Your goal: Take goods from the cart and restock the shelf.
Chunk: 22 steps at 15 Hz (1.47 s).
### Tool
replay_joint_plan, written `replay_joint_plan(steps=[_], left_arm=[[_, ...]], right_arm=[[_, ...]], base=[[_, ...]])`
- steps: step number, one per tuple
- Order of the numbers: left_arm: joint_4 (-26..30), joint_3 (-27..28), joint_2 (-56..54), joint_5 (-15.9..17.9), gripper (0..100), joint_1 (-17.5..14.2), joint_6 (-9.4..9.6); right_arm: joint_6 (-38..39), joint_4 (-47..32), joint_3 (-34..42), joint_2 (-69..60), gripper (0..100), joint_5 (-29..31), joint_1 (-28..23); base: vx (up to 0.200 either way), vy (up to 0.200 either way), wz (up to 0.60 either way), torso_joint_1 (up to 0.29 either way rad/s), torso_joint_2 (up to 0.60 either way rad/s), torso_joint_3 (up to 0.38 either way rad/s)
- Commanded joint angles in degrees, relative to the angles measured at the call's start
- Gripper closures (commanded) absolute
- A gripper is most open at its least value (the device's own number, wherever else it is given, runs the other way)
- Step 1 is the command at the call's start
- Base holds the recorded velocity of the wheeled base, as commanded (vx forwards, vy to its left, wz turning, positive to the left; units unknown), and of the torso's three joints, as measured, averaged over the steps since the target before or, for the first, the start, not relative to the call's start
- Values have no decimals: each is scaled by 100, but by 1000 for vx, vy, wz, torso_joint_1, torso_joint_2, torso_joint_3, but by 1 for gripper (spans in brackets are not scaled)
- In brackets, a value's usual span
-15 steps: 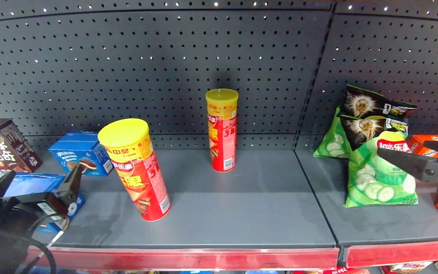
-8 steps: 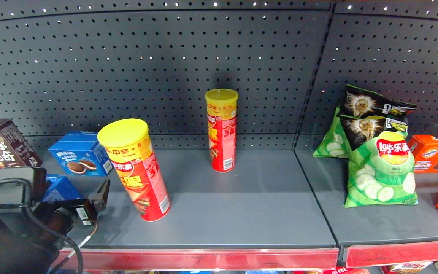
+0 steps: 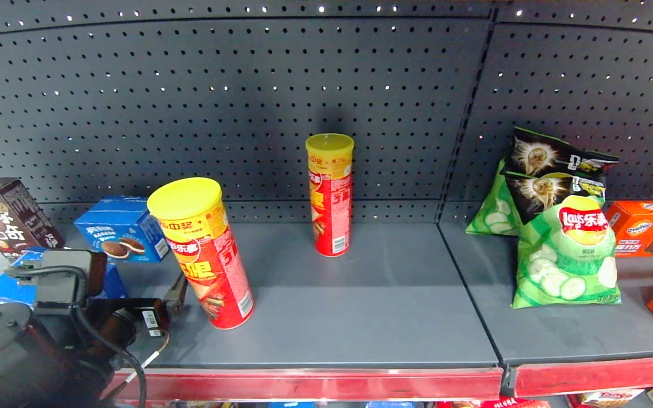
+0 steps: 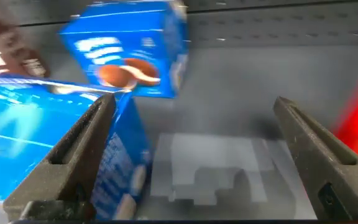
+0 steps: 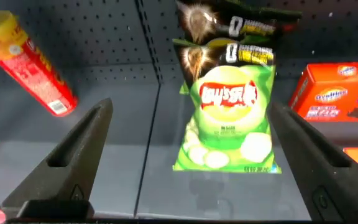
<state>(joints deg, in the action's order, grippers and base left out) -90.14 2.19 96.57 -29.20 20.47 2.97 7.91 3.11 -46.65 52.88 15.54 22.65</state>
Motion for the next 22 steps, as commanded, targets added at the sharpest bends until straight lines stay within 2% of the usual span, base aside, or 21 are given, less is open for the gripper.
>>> replay_joint_plan(steps=[1, 4, 9, 12, 17, 22], left_arm=[[14, 35, 116, -7, 0, 238, -7], [14, 123, 186, -16, 0, 361, -7], [14, 141, 134, -42, 0, 317, -25], [14, 440, 81, -42, 0, 370, -34], [14, 519, -104, -33, 0, 405, -25], [14, 519, -139, -42, 0, 836, -51]], right_arm=[[0, 6, 25, -59, 0, 10, 11], [9, 6, 104, -94, 0, 1, 3], [9, -38, 236, -226, 0, 1, 3], [9, -38, 315, -279, 0, 1, -41], [9, -30, 324, -235, 0, 1, -59], [0, -30, 306, -191, 0, 1, -77]], base=[[0, 0, 0, 0, 0, 0], [0, 0, 0, 0, 0, 0], [0, 0, 0, 0, 0, 0], [0, 0, 0, 0, 0, 0], [0, 0, 0, 0, 0, 0], [0, 0, 0, 0, 0, 0]])
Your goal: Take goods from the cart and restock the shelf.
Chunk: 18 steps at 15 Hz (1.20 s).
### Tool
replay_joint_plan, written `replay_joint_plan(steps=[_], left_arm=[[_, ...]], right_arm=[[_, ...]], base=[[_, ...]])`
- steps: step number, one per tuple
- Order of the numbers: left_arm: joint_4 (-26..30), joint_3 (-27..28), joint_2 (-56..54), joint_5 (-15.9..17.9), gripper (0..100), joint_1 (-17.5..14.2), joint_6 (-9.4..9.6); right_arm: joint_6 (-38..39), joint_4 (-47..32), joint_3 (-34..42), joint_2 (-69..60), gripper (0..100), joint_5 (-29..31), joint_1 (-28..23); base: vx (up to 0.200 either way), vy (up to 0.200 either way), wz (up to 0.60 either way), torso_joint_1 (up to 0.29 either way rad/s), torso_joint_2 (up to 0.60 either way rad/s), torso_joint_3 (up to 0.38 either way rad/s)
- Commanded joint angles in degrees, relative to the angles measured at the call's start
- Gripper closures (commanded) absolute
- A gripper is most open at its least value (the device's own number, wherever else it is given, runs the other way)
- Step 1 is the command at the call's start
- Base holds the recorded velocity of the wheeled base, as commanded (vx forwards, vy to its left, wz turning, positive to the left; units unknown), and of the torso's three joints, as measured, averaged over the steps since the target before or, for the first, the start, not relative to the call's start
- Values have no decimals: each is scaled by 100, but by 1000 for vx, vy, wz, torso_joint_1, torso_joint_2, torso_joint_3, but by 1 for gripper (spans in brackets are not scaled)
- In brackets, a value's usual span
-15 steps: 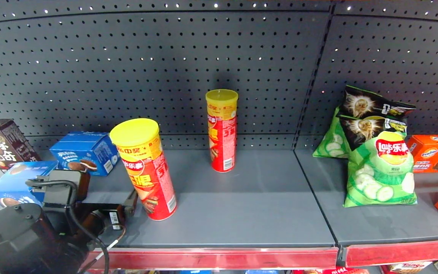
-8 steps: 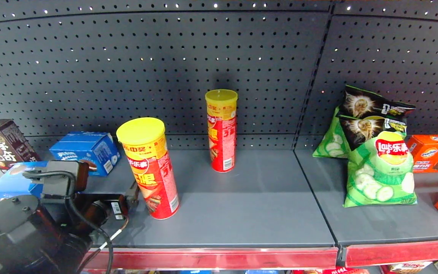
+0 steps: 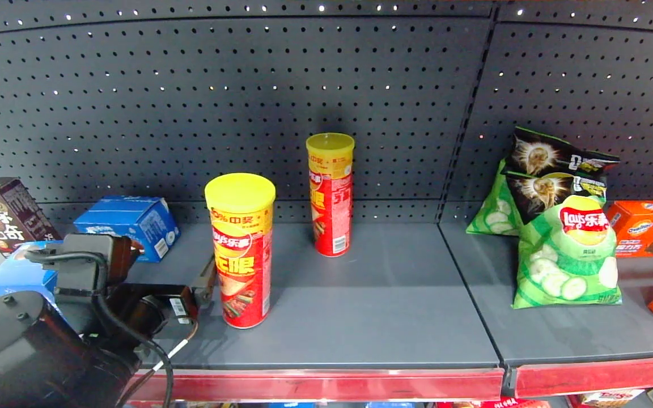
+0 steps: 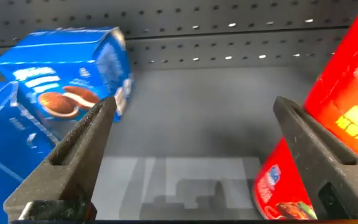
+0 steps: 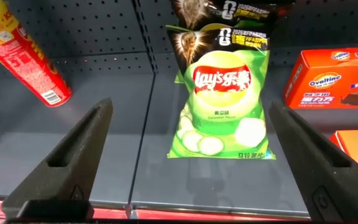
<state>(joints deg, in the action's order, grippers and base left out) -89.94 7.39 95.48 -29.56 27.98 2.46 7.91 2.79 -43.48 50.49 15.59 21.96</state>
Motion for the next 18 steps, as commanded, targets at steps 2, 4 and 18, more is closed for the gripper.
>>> replay_joint_plan(steps=[2, 4, 18], left_arm=[[-6, 0, -29, 3, 0, 103, 0], [-6, -62, -29, -6, 0, 94, 0], [-6, -704, 270, -85, 0, 32, -9]], right_arm=[[0, 2, -20, 48, 0, 5, -7], [0, -7, -11, 48, 0, 5, -7], [-9, 2, -11, -57, 0, 5, -77]], base=[[0, 0, 0, 0, 0, 0], [0, 0, 0, 0, 0, 0], [0, 0, 0, 0, 0, 0]])
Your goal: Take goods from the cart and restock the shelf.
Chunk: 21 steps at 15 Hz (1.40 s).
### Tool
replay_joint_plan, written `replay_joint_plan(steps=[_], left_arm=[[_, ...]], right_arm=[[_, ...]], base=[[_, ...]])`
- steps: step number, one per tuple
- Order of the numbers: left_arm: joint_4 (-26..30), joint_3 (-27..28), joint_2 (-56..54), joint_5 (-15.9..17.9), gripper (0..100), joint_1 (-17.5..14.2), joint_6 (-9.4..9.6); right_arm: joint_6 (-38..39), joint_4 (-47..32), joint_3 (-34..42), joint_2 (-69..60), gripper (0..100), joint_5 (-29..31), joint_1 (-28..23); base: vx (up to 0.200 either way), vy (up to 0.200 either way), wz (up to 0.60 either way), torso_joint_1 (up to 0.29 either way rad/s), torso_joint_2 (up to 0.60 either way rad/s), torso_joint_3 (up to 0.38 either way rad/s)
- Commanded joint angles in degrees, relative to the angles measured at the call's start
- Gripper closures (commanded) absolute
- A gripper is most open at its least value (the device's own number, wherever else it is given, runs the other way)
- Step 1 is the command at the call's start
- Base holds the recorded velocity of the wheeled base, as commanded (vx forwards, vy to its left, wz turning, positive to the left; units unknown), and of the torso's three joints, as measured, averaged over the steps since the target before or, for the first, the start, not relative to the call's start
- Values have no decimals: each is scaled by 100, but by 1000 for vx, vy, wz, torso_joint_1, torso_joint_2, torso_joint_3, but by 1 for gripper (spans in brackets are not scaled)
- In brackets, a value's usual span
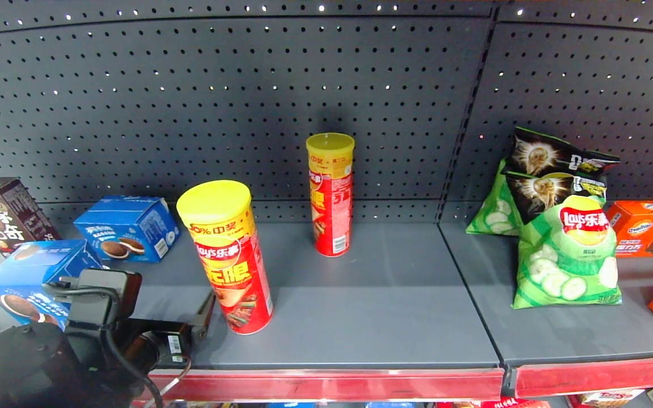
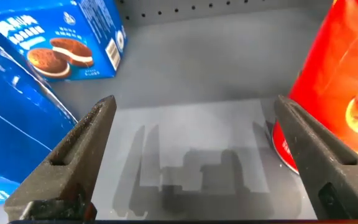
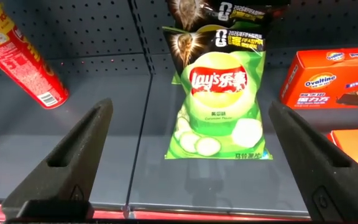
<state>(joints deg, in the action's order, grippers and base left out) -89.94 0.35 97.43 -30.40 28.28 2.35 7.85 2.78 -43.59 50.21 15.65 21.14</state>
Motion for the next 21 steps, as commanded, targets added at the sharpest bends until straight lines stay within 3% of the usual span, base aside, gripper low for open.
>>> replay_joint_plan(steps=[1, 9, 18, 21], left_arm=[[-6, 0, 110, -1, 0, 2, 2], [-6, 149, 602, -1, 0, 28, 11], [-6, 905, 1208, -1, 0, 661, -7], [-6, 1239, 1472, -185, 0, 942, -156]], right_arm=[[-3, -5, 9, -38, 0, -1, -4], [6, 3, 35, -38, 0, -10, -4], [6, 3, 167, -108, 0, -10, -13], [6, 3, 193, -108, 0, -10, -13]], base=[[0, 0, 0, 0, 0, 0], [0, 0, 0, 0, 0, 0], [0, 0, 0, 0, 0, 0], [0, 0, 0, 0, 0, 0]])
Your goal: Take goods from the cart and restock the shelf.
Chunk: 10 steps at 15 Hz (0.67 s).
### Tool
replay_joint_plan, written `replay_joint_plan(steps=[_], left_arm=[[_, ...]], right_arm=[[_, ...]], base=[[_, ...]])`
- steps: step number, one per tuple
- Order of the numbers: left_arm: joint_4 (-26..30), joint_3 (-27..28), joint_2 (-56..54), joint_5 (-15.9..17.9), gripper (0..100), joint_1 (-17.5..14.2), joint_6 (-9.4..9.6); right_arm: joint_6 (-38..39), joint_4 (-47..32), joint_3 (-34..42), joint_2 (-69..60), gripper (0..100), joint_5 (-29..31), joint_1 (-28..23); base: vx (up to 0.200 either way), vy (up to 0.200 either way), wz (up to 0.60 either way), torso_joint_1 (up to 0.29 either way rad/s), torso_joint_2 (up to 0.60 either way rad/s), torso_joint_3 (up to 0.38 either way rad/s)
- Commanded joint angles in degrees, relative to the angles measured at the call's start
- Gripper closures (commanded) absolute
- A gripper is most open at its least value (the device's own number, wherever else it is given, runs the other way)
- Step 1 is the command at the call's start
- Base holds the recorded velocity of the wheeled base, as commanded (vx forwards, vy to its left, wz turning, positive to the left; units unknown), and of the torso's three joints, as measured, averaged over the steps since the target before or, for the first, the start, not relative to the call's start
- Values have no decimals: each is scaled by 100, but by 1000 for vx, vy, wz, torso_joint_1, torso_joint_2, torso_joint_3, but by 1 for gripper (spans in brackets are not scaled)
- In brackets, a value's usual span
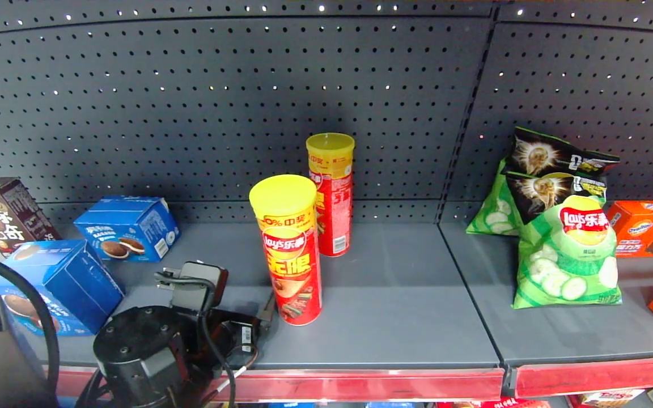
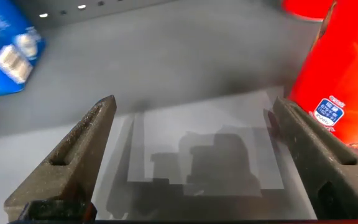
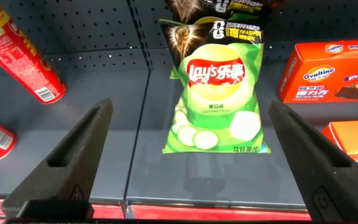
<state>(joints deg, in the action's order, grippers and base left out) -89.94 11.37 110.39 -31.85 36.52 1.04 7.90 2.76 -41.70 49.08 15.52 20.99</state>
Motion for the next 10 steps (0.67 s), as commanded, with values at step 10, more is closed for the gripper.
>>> replay_joint_plan(steps=[10], left_arm=[[-6, 269, 255, -260, 0, 250, -139]], right_arm=[[1, -3, 4, -4, 0, 4, -78]], base=[[0, 0, 0, 0, 0, 0]])
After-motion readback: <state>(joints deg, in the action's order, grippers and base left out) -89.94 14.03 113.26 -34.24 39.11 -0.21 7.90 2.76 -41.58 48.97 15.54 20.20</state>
